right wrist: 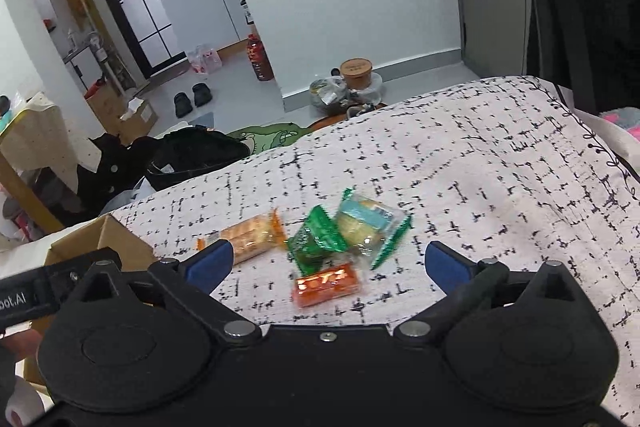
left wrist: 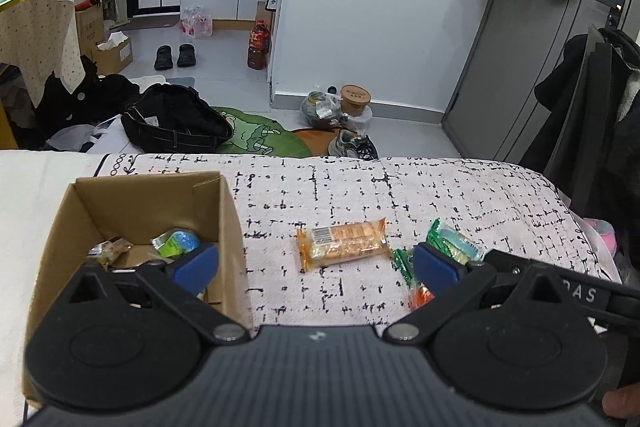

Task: Organize snacks
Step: 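Move both tools back toward the remaining snacks, then grasp the green candy with the left tool while the right tool grasps the pale green packet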

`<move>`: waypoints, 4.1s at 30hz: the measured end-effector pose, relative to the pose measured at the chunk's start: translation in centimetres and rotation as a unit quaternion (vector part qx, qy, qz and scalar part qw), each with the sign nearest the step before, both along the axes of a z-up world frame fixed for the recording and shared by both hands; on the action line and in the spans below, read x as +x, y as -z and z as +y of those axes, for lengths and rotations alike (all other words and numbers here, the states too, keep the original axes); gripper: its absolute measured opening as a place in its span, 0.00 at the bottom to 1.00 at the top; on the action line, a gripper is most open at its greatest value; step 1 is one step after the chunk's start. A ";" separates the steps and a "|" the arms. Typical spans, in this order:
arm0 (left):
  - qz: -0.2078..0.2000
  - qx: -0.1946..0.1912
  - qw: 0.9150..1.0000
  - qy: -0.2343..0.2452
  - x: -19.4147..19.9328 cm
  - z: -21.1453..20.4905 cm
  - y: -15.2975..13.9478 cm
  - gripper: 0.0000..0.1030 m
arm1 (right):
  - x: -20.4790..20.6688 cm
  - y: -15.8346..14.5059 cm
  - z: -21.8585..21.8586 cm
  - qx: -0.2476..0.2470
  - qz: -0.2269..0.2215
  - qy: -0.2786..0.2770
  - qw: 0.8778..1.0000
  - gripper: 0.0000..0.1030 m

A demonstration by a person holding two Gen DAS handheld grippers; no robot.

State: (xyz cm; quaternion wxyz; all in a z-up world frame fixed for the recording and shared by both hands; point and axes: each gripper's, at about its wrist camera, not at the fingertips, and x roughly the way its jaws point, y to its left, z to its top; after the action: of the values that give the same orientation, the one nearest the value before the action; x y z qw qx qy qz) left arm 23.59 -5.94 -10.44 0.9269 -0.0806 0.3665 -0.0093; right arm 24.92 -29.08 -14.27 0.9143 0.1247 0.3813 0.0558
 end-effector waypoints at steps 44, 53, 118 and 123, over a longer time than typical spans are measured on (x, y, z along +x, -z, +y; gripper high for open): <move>0.092 -0.009 0.995 0.024 9.5 -10.0 7.2 0.89 | 5.3 5.0 -6.9 -0.004 0.025 0.004 1.000 0.71; 0.122 -0.049 0.991 0.001 10.6 -9.5 9.5 0.76 | 6.1 5.6 -7.0 0.004 0.025 0.001 1.000 0.71; 0.025 -0.059 0.997 -0.042 3.2 0.0 1.0 0.33 | 3.7 1.0 2.8 -0.044 0.001 -0.076 0.996 0.46; 0.010 -0.060 0.997 -0.039 2.0 1.3 -0.1 0.33 | 2.7 0.1 4.4 -0.033 -0.006 -0.068 0.997 0.46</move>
State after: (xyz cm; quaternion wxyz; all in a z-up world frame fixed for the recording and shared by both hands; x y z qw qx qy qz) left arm 25.56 -4.64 -10.30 0.9163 -0.1499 0.3712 0.0055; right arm 27.60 -24.72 -14.37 0.9142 0.0676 0.3852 0.1062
